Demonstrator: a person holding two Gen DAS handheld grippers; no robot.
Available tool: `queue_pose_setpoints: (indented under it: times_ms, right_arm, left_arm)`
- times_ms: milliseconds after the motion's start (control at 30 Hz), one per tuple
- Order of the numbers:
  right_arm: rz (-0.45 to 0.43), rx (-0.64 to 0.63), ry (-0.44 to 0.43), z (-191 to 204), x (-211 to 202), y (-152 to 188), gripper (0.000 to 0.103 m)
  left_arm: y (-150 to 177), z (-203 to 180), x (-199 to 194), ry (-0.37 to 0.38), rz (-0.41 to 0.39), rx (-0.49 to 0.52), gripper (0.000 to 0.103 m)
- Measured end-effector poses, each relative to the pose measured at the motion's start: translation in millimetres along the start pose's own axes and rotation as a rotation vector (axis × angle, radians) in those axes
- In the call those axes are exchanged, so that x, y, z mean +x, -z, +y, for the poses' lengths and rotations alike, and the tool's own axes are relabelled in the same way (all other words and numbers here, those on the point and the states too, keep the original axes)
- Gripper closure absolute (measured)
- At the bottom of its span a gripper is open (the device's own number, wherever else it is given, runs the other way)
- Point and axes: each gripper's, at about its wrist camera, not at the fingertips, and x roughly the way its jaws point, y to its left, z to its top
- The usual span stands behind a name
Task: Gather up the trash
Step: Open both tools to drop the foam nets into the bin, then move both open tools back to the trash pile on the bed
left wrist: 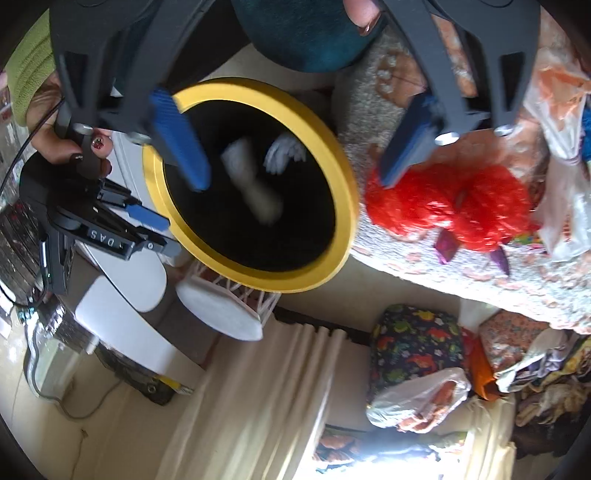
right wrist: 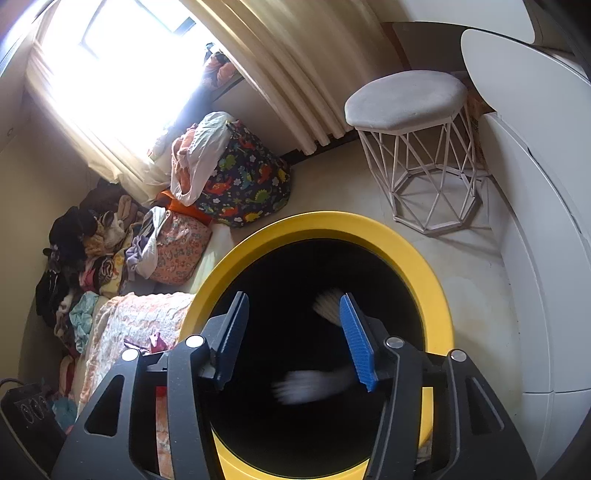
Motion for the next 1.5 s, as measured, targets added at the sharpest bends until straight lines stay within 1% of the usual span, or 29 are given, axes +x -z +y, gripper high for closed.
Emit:
queue_pose_setpoints:
  times_ms: [167,467,633,1033,1233,1500]
  right_arm:
    - [-0.013,-0.040,-0.010,11.3,-1.3,1.8,0.044]
    - [-0.042,-0.174,-0.057,46.6,-6.0,9.9,0.035]
    - [-0.045,-0.243,-0.089,66.4,-8.4,16.3,0.033]
    - [-0.019,-0.395,-0.170,115.0,-7.3,38.0,0.030]
    - [0.014,-0.459,-0.204,137.5,-5.7,57.9,0.030]
    - [0.077,-0.559,-0.272,175.9,-3.6,97.6,0.029]
  left_arm:
    - [1.9,9.0,-16.3,-0.073,-0.059,-0.020,0.011]
    - [2.0,35.0,-43.5,-0.151,-0.119,-0.053,0.011]
    - [0.4,46.2,-57.7,-0.178,-0.156,-0.074,0.011]
    - [-0.9,75.4,-88.0,-0.238,-0.220,-0.136,0.011]
    - [2.2,100.1,-107.1,-0.281,-0.249,-0.194,0.011]
    - [11.6,139.1,-136.8,-0.342,-0.279,-0.272,0.011]
